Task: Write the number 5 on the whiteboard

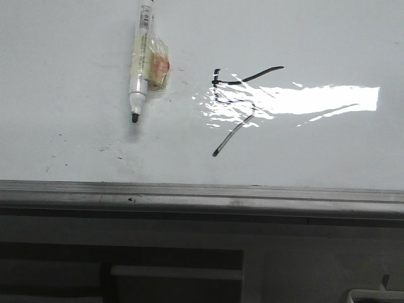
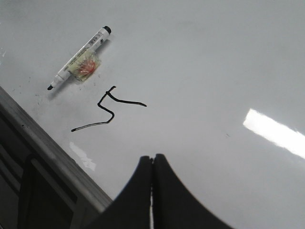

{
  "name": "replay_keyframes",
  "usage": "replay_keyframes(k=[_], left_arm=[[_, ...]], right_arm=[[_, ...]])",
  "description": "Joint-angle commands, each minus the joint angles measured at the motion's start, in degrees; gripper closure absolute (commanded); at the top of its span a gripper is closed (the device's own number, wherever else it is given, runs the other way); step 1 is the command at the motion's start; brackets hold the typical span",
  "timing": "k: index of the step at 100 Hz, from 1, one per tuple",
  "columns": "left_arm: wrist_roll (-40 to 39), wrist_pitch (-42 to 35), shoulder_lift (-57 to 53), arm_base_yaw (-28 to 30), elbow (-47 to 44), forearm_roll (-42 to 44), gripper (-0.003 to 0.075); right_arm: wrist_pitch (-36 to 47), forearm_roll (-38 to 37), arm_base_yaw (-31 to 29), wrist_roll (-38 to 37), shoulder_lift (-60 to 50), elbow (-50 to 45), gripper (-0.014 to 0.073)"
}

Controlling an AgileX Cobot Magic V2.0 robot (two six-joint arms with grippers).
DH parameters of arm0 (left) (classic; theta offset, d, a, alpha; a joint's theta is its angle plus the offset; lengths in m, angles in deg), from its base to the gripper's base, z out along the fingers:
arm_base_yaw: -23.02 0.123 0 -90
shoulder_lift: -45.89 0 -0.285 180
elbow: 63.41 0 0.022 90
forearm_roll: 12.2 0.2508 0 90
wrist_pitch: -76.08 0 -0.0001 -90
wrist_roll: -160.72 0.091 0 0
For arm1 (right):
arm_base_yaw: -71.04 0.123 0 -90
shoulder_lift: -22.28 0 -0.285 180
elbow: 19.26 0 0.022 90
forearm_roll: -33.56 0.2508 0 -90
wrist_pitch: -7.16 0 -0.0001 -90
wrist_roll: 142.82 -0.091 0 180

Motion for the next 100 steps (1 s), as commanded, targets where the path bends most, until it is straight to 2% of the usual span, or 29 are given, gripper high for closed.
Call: replay_keyframes(k=[1,10,18,28,32,36,46,47,50,59,66,76,84,94,100], left_arm=[[0.6,-0.5,0.5,-0.1,1.2,5.4,0.0741],[0.6,0.2,0.4,2.1,1.1,6.1,0.0741],[0.6,3.0,0.4,6.7,0.4,8.7,0.0741],[-0.1,14.9,0.4,16.0,-1.7,15.3,0.0741],[-3.1,21.3,0.4,20.9,-2.6,19.5,0.0741],[-7.8,26.5,0.4,25.1,-3.4,23.5,0.0741],[-27.5,39.1,0.4,36.3,-6.1,39.9,0.0741],[-32.9,41.5,0.4,37.8,-6.4,42.9,0.0741],[-40.1,44.7,0.4,41.2,-7.0,48.8,0.0741],[-61.5,53.4,0.4,48.2,-8.8,66.3,0.0741],[-71.2,58.9,0.1,52.9,-10.2,74.2,0.0741],[-72.8,60.2,-1.7,56.6,-12.7,75.4,0.0741],[-74.4,55.6,-4.4,57.5,-16.7,76.1,0.0741],[-83.8,49.0,-7.4,57.4,-21.9,81.5,0.0741],[-91.3,46.5,-9.4,57.4,-25.2,88.8,0.0741]], right_arm=[[4.6,0.2,-0.4,-0.2,0.7,1.5,0.0657],[4.6,0.2,-0.4,-0.2,0.7,1.5,0.0657],[4.6,0.2,-0.4,-0.2,0.7,1.5,0.0657],[4.6,0.2,-0.4,-0.2,0.7,1.5,0.0657],[4.6,0.2,-0.4,-0.2,0.7,1.5,0.0657],[4.6,0.2,-0.4,-0.2,0.7,1.5,0.0657],[4.6,0.2,-0.4,-0.2,0.7,1.5,0.0657],[4.6,0.2,-0.4,-0.2,0.7,1.5,0.0657],[4.6,0.2,-0.4,-0.2,0.7,1.5,0.0657],[4.6,0.2,-0.4,-0.2,0.7,1.5,0.0657],[4.6,0.2,-0.4,-0.2,0.7,1.5,0.0657],[4.6,0.2,-0.4,-0.2,0.7,1.5,0.0657],[4.6,0.2,-0.4,-0.2,0.7,1.5,0.0657],[4.6,0.2,-0.4,-0.2,0.7,1.5,0.0657],[4.6,0.2,-0.4,-0.2,0.7,1.5,0.0657]])
